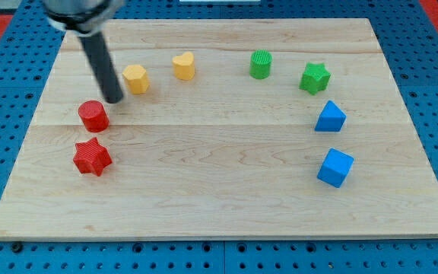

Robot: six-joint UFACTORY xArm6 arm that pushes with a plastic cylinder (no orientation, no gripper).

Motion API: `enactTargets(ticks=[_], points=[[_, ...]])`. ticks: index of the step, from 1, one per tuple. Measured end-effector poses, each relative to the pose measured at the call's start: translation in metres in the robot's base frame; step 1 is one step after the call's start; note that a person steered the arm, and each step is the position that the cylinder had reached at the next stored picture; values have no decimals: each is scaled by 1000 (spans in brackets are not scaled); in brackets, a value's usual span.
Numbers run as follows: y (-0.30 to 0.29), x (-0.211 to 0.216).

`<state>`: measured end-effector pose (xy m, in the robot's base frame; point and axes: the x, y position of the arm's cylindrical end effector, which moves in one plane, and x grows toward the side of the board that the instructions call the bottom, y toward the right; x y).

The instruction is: Push the yellow hexagon to the top left of the board

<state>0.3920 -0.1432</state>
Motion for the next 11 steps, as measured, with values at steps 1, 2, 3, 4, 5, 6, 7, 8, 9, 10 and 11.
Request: enactTargets(ticks=[1,2,3,4,5,6,7,8,9,10,11], points=[[53,-12],[4,-63],[-5,-52],[3,-38],[-28,-38],[-33,-30],[-74,-39],[-71,-64],[-75,-53],[-116,-63],[-76,-87]])
